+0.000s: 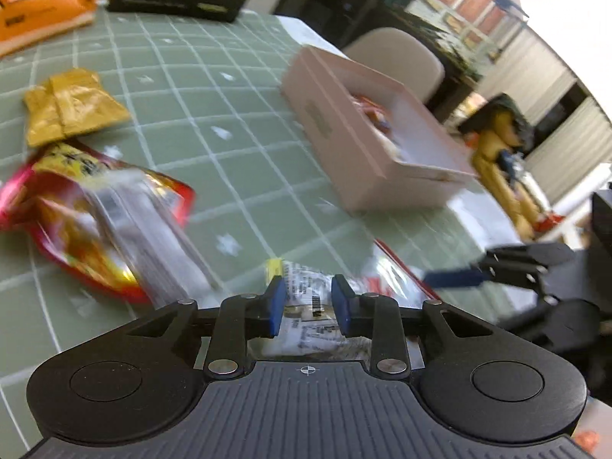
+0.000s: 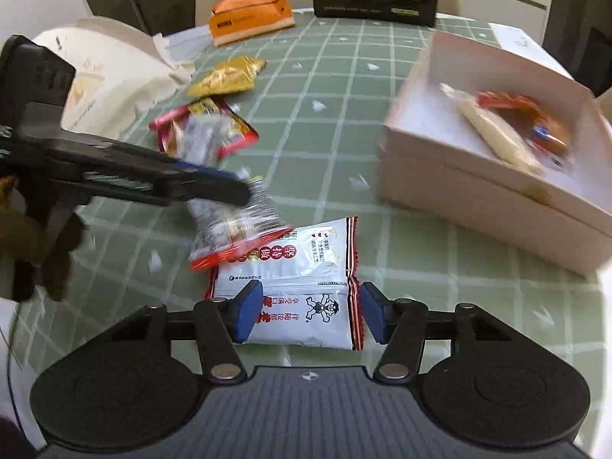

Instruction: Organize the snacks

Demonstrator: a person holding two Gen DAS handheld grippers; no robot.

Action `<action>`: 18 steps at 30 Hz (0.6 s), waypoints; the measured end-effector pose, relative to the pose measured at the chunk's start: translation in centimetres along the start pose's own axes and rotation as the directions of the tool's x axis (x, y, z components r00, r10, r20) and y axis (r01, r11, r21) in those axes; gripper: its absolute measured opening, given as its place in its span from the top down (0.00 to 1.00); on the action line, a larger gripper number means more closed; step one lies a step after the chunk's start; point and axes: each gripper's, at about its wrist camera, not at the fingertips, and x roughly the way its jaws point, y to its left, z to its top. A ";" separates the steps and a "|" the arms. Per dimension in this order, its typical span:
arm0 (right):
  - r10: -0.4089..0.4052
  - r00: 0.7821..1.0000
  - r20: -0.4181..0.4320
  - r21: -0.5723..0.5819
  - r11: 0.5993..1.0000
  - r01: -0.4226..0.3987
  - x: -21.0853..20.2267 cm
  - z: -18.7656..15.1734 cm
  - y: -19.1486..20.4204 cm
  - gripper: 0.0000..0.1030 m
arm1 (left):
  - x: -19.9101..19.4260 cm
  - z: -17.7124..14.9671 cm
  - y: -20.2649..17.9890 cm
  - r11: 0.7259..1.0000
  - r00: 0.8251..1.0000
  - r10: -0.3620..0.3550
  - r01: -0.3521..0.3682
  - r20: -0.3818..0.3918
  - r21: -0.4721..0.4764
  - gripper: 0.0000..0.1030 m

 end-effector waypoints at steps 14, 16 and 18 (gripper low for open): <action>0.020 0.990 0.142 0.027 0.999 -0.024 -2.3 2.5 3.2 0.31 | -0.1 11.9 14.3 0.812 0.824 0.526 -0.412 0.211 -0.413 0.68; 0.039 0.989 0.143 0.036 0.998 -0.045 -1.8 3.0 3.9 0.31 | 0.3 11.2 13.3 0.840 0.822 0.516 -0.430 0.241 -0.332 0.67; 0.045 0.988 0.147 0.027 0.998 -0.049 -1.4 3.4 4.4 0.31 | 0.7 10.8 11.8 0.884 0.857 0.459 -0.415 0.235 -0.215 0.68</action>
